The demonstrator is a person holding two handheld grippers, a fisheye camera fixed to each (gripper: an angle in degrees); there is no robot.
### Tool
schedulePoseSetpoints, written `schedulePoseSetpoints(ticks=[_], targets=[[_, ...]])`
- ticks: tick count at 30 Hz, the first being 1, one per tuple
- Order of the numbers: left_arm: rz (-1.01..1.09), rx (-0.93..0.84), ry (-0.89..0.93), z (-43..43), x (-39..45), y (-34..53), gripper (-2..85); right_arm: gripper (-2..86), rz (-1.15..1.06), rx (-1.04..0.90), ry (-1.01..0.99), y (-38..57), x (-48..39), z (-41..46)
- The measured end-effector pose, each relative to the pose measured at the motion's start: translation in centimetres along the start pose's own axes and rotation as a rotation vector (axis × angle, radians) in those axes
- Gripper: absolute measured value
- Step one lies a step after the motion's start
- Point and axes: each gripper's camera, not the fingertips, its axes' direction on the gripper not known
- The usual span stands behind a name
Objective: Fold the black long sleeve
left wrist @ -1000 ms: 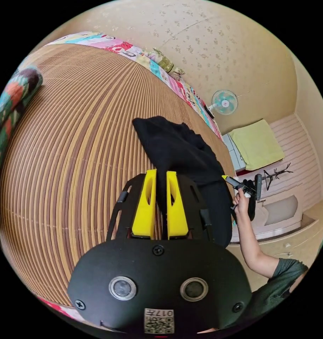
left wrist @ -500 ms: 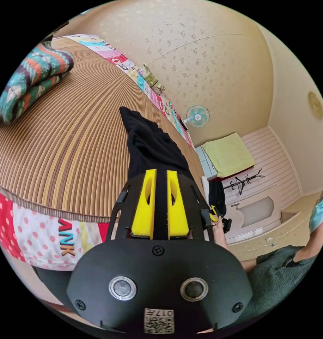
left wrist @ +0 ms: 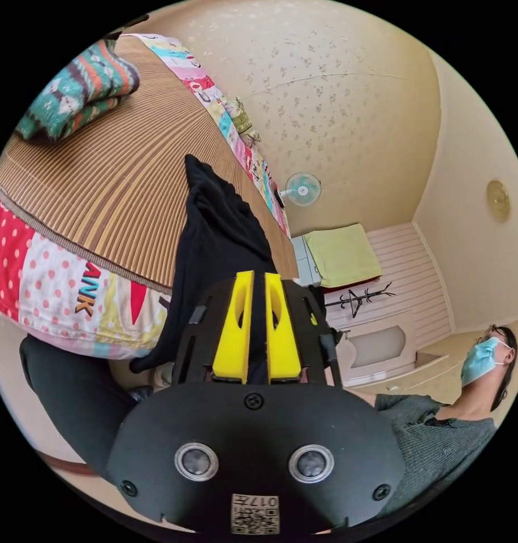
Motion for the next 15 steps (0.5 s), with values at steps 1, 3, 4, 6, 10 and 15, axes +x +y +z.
schedulePoseSetpoints(ticks=[1,3,4,6,10,15], targets=[[0.007,-0.003,0.002,-0.1,0.5,0.2,4.4,3.5,-0.054,0.024,-0.088,-0.2,-3.0,0.2],[-0.004,-0.011,0.021,-0.3,1.8,0.9,4.2,3.4,-0.144,0.042,-0.219,0.0,-8.4,0.9],[-0.013,-0.005,0.029,-0.3,2.0,1.2,4.2,3.3,-0.211,0.026,-0.31,0.5,-12.2,1.9],[-0.033,0.032,0.058,-0.1,3.0,2.0,4.0,3.1,-0.309,-0.036,-0.435,2.2,-18.3,4.0],[-0.005,-0.003,0.025,1.7,5.1,2.7,3.8,3.0,-0.594,-0.221,-0.599,12.2,-31.9,9.1],[0.0,-0.211,-0.096,9.1,6.3,2.9,4.1,3.7,-0.821,-0.501,-0.581,28.9,-38.1,16.2]])
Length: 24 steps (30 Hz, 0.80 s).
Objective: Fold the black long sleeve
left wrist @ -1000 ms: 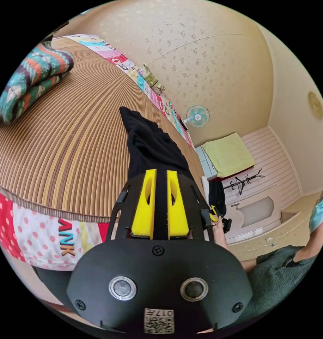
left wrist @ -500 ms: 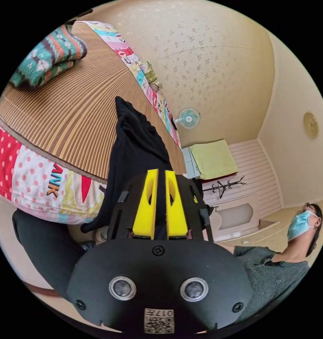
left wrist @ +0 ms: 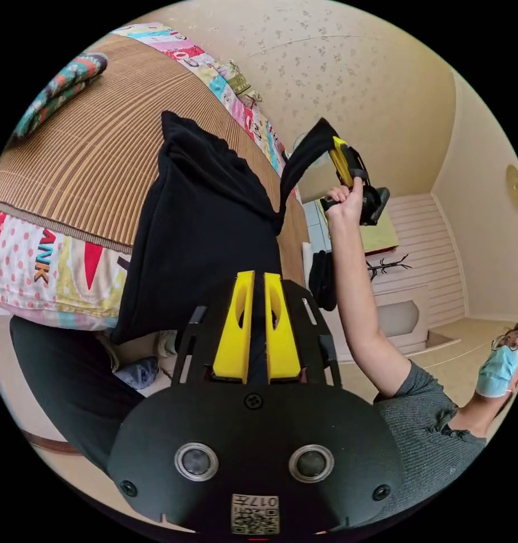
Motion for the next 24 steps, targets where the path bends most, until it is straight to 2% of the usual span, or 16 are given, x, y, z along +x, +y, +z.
schedulePoseSetpoints(ticks=[4,8,11,13,15,17,24], targets=[[0.04,-0.13,-0.096,4.9,1.9,-0.7,4.2,2.4,-0.08,-0.28,-0.041,8.6,-1.4,9.1],[0.129,-0.166,-0.297,6.6,4.0,-0.6,4.2,1.1,-0.047,-0.339,0.082,16.3,0.3,7.8],[0.152,-0.119,-0.453,7.0,4.5,-1.1,3.4,0.7,0.001,-0.346,0.276,21.8,2.2,3.9],[0.169,-0.095,-0.542,7.6,4.7,-2.0,0.7,0.5,0.067,-0.341,0.509,25.0,3.4,1.3],[0.201,-0.103,-0.651,9.6,4.7,-3.8,-0.4,0.5,0.129,-0.35,0.621,26.4,4.5,0.6],[0.207,-0.179,-0.704,12.2,4.2,-5.7,-0.8,0.5,0.205,-0.412,0.65,27.3,6.3,2.1],[0.381,-0.26,-0.888,17.8,5.2,-12.9,-0.9,0.5,0.19,-0.362,0.867,23.1,8.0,9.6]])
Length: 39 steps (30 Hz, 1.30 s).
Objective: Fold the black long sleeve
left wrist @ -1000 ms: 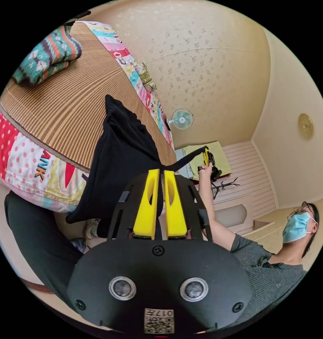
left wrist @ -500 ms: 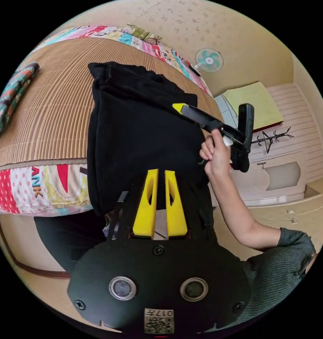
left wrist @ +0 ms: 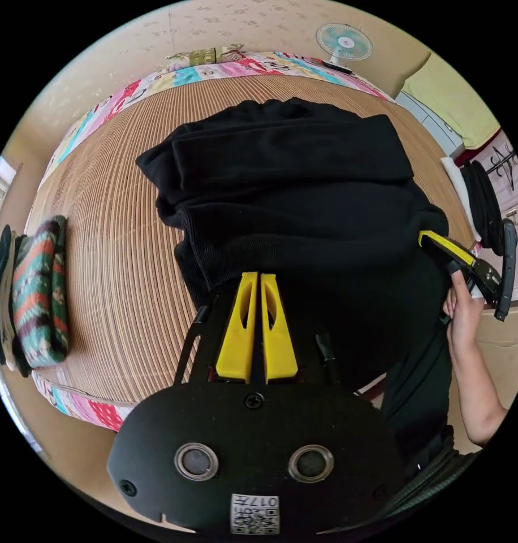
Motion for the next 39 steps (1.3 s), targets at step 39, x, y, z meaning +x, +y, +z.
schedulePoseSetpoints(ticks=[39], targets=[[0.054,0.355,1.398,0.4,-22.4,28.3,4.2,2.8,-0.205,0.065,-1.343,11.6,35.9,-13.6]])
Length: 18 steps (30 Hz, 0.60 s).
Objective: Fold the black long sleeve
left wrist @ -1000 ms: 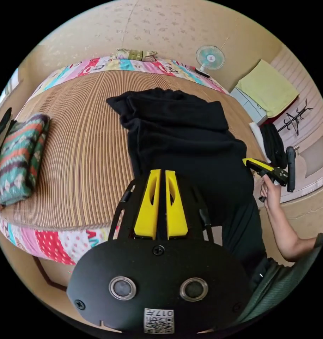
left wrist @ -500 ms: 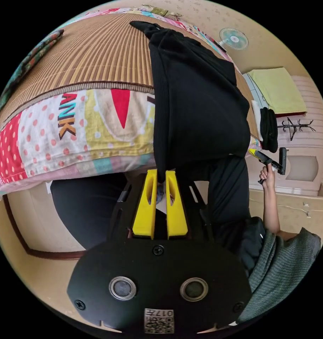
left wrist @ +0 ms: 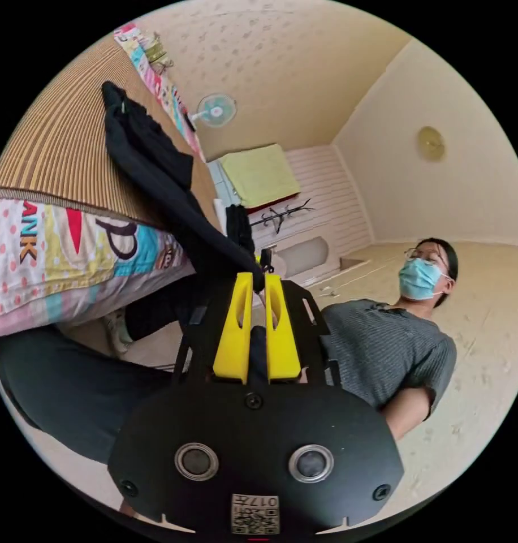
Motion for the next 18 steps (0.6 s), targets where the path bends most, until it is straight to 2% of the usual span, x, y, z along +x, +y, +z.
schedulePoseSetpoints(ticks=[4,6,8,10,12,14,18], targets=[[0.202,0.081,0.228,-2.6,1.3,0.9,4.3,2.5,-0.245,0.111,-0.229,0.8,-4.4,-4.4],[0.29,0.164,0.334,-4.1,1.4,1.2,4.3,2.5,-0.283,0.15,-0.287,0.8,-5.0,-5.5],[0.263,0.229,0.335,-4.9,0.4,1.0,4.3,2.5,-0.236,0.19,-0.261,0.1,-4.5,-6.1],[0.161,0.27,0.256,-5.0,-1.4,0.3,4.4,2.3,-0.067,0.201,-0.069,-1.9,-2.4,-6.1],[-0.036,0.345,0.054,-5.2,-4.3,-1.1,4.3,2.3,0.106,0.222,0.049,-4.1,0.2,-5.9],[-0.125,0.425,-0.061,-5.2,-5.8,-2.6,4.3,2.2,0.182,0.271,0.044,-6.6,2.1,-5.6],[-0.146,0.488,-0.253,-5.0,-7.3,-9.7,4.2,2.3,0.278,0.346,0.123,-15.3,4.7,-4.1]])
